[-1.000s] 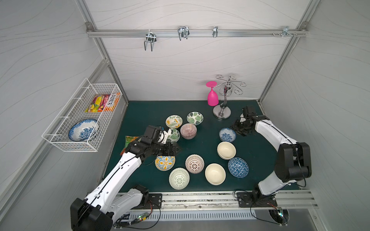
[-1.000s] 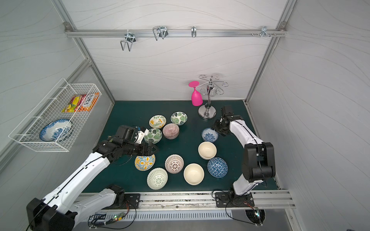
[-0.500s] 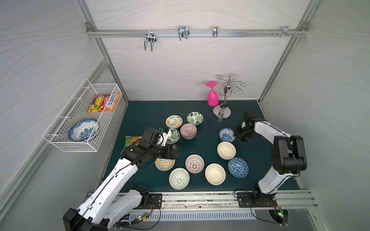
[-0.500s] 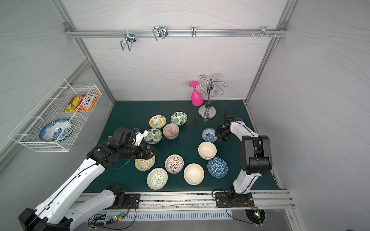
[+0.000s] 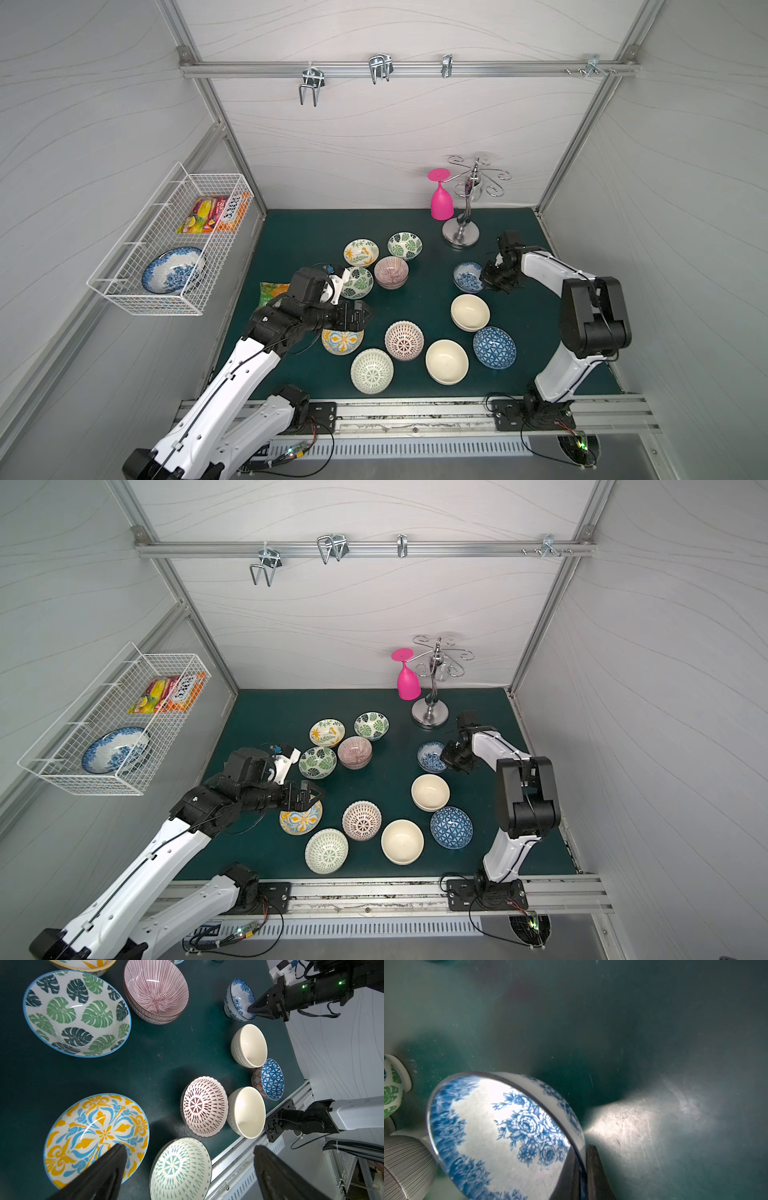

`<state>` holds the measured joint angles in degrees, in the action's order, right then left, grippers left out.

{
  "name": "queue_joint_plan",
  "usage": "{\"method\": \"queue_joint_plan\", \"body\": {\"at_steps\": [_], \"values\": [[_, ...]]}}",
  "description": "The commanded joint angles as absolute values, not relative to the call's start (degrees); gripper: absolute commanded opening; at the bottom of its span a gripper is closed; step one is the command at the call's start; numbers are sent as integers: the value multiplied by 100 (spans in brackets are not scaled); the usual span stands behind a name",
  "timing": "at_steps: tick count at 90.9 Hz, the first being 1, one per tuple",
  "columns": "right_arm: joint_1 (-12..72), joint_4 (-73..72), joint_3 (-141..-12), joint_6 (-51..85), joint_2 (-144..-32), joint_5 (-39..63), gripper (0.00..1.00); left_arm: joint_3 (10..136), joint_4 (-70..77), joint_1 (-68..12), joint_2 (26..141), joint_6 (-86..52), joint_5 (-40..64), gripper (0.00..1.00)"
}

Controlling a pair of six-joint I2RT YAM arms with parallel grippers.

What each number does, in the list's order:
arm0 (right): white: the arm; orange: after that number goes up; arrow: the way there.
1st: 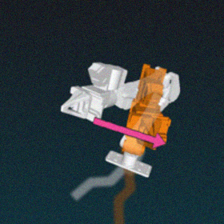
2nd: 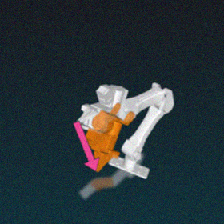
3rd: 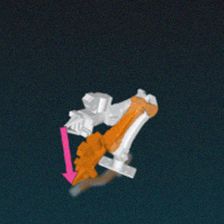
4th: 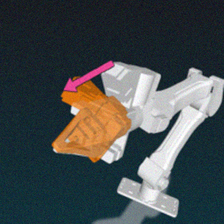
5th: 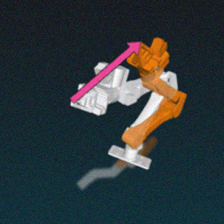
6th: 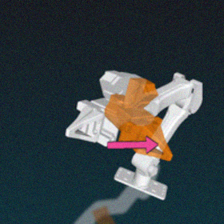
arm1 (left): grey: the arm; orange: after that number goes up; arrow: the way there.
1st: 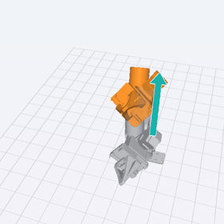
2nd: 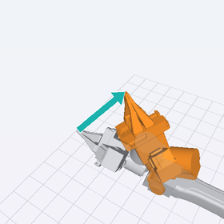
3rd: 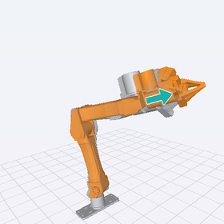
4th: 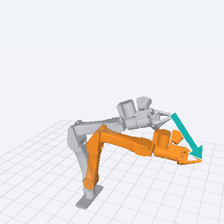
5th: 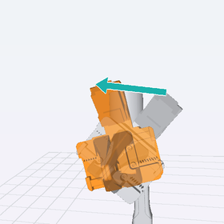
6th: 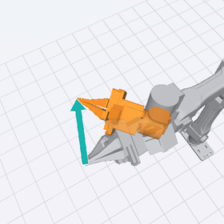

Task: Stack the bowls
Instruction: Pick up the bowl from the center of the board, then place the bowl at the center of the board.

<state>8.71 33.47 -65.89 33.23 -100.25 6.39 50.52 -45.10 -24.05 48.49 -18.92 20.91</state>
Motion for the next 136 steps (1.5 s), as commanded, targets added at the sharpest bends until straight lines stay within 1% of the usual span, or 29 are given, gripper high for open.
{"method": "queue_joint_plan", "body": {"at_steps": [1,15,31,47,100,104,110,113,116,124,136], "values": [[1105,3470,-6934,3407,-10013,630,0,5053,-4355,-2417,4799,-1891,1957,100],[1603,3636,-7474,3435,-10111,543,0,5054,-4359,-2414,4816,-1894,1948,100],[2125,3759,-8118,3483,-10594,537,0,5045,-4359,-2415,4808,-1890,1909,100],[2504,3806,-8335,3537,-10926,438,0,5045,-4377,-2417,4802,-1894,1852,100],[2827,3748,-8460,3618,-11345,413,0,5045,-4377,-2416,4781,-1899,1784,100],[2828,3779,-8506,3603,-11362,413,7,5046,-4382,-2416,4791,-1903,1784,100],[2830,3832,-8564,3592,-11369,414,22,5054,-4380,-2417,4797,-1901,1789,100],[2830,3858,-8580,3587,-11362,399,32,5054,-4382,-2413,4800,-1901,1791,100],[2830,3891,-8604,3582,-11338,377,40,5054,-4385,-2416,4799,-1903,1785,100],[2802,3985,-8594,3574,-11154,256,49,5058,-4386,-2416,4807,-1899,1773,100],[2550,3877,-8216,3627,-10536,220,57,5058,-4386,-2417,4811,-1906,1779,100]]}}
